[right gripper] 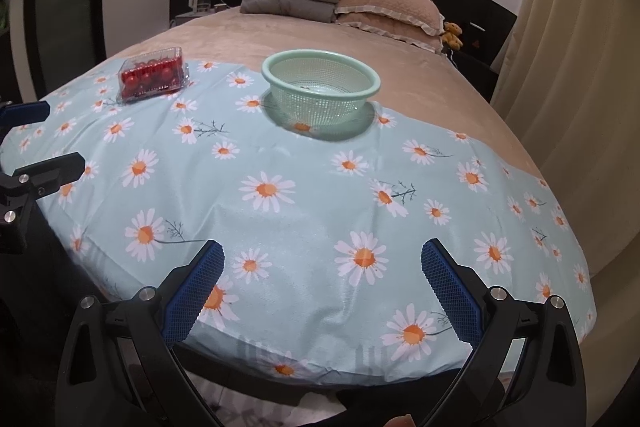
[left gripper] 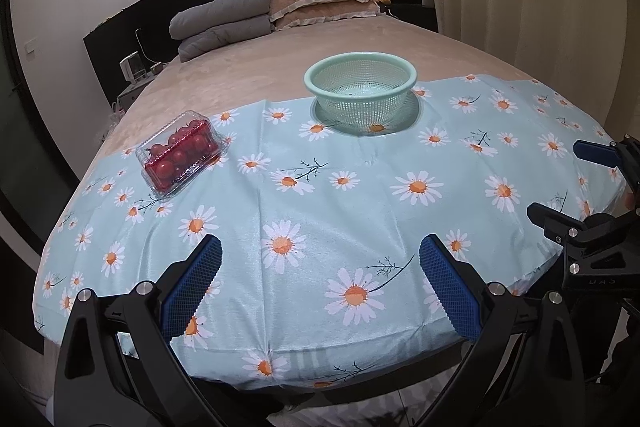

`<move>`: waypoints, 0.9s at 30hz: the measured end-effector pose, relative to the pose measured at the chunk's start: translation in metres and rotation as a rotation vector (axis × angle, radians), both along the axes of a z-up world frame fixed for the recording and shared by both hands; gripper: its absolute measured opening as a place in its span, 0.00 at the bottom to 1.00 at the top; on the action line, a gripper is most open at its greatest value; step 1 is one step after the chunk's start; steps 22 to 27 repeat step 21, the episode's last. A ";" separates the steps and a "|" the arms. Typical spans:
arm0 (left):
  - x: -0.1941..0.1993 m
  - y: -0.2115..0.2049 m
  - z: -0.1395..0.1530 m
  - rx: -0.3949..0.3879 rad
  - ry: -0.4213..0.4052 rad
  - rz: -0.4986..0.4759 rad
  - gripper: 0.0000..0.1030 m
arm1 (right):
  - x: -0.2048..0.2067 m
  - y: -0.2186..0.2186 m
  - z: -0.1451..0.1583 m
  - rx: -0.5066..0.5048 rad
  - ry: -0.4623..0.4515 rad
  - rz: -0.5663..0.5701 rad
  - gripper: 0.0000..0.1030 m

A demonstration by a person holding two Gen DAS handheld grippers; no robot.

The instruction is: Organize jewelry

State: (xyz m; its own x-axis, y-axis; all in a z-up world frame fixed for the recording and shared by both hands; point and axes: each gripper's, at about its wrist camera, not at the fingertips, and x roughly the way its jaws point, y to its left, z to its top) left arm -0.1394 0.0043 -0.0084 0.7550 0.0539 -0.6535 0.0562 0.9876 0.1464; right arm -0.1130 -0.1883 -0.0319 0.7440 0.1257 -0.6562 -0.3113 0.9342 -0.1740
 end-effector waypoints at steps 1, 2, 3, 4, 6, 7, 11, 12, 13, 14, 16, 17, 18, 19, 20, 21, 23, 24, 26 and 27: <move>0.000 0.000 0.000 0.000 0.001 -0.005 0.94 | 0.000 0.000 0.000 -0.001 0.001 -0.003 0.92; 0.000 -0.001 -0.001 0.004 0.003 -0.010 0.94 | 0.000 0.000 0.000 -0.003 0.001 -0.006 0.92; 0.000 -0.002 -0.002 0.012 0.005 -0.009 0.94 | 0.000 0.000 0.000 -0.008 0.001 -0.009 0.92; 0.001 -0.002 -0.003 0.019 0.006 -0.009 0.94 | 0.000 0.000 0.000 -0.012 0.001 -0.012 0.92; 0.001 -0.002 -0.004 0.014 0.011 -0.012 0.94 | 0.000 0.001 0.000 -0.013 0.001 -0.014 0.92; 0.002 -0.001 -0.004 0.008 0.015 -0.014 0.94 | 0.000 0.001 0.000 -0.014 0.001 -0.013 0.92; 0.001 0.002 -0.004 0.006 0.010 -0.011 0.94 | -0.001 0.002 0.000 -0.008 0.003 -0.010 0.92; 0.001 0.002 -0.003 0.003 0.009 -0.006 0.94 | -0.001 0.002 0.000 -0.009 0.003 -0.009 0.92; 0.002 0.003 -0.003 -0.002 0.008 0.004 0.94 | -0.001 0.003 0.000 -0.011 0.003 -0.009 0.92; 0.002 0.004 -0.002 -0.009 0.003 0.011 0.94 | -0.001 0.003 0.000 -0.011 0.003 -0.009 0.92; 0.002 0.006 0.000 -0.016 -0.001 0.018 0.94 | -0.001 0.003 0.000 -0.010 0.004 -0.009 0.92; 0.002 0.006 0.000 -0.021 0.000 0.016 0.94 | -0.001 0.003 0.000 -0.011 0.003 -0.008 0.92; 0.001 0.006 0.001 -0.022 -0.003 0.012 0.94 | -0.002 0.003 0.000 -0.012 0.002 -0.009 0.92; 0.001 0.006 0.002 -0.023 -0.011 0.009 0.94 | -0.001 0.003 0.000 -0.011 0.001 -0.011 0.92; 0.000 0.006 0.003 -0.020 -0.018 0.006 0.94 | -0.002 0.003 0.000 -0.011 0.002 -0.012 0.92; -0.001 0.005 0.003 -0.017 -0.019 0.005 0.94 | -0.002 0.003 0.000 -0.012 0.002 -0.012 0.92; -0.001 0.005 0.003 -0.017 -0.019 0.005 0.94 | -0.002 0.003 0.000 -0.012 0.002 -0.012 0.92; -0.001 0.005 0.003 -0.017 -0.019 0.005 0.94 | -0.002 0.003 0.000 -0.012 0.002 -0.012 0.92; -0.001 0.005 0.003 -0.017 -0.019 0.005 0.94 | -0.002 0.003 0.000 -0.012 0.002 -0.012 0.92; -0.001 0.005 0.003 -0.017 -0.019 0.005 0.94 | -0.002 0.003 0.000 -0.012 0.002 -0.012 0.92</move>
